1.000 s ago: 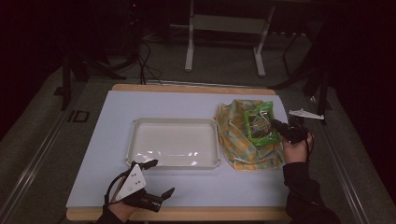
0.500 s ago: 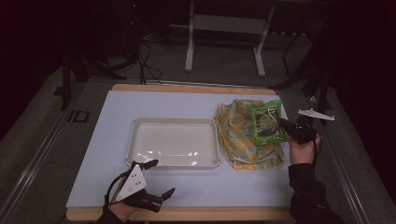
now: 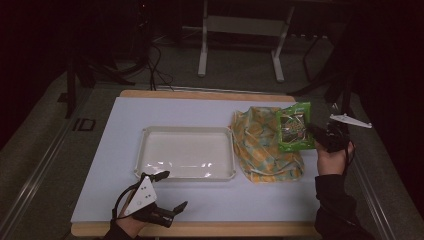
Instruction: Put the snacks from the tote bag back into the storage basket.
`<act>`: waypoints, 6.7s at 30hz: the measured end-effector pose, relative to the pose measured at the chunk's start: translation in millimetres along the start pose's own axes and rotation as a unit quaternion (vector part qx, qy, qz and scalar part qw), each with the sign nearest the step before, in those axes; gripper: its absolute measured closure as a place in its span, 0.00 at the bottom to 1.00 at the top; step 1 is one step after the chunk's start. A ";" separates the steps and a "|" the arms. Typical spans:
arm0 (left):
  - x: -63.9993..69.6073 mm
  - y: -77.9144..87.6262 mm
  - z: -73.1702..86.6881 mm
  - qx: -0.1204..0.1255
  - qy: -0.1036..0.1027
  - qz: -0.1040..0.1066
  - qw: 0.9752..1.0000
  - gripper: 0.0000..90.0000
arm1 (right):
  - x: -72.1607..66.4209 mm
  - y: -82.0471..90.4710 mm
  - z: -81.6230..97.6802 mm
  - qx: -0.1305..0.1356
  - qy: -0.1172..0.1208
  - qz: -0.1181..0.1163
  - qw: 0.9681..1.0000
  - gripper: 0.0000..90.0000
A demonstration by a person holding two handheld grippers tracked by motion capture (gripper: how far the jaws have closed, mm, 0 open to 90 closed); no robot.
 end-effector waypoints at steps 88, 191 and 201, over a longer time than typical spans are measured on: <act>0.6 2.6 -0.8 0.004 -0.004 -0.002 1.000 0.00 | -162.0 2.6 -46.6 0.047 0.058 -0.111 0.991 0.99; 3.0 4.9 -4.5 0.014 -0.015 -0.002 1.000 0.00 | -237.5 -92.0 101.9 -0.010 -0.044 -0.142 0.989 0.99; 2.7 4.6 -4.1 0.013 -0.016 -0.002 1.000 0.00 | -234.4 -99.8 109.0 -0.033 -0.040 -0.138 0.989 0.98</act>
Point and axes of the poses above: each handheld gripper's, and its own axes: y roughly backward along the jaws, z roughly out of its underside, x roughly to its right, the point moved 9 cm from there along -y, roughly forward along the jaws, and after that the axes turned 13 degrees about -x, right-handed, at the moved point
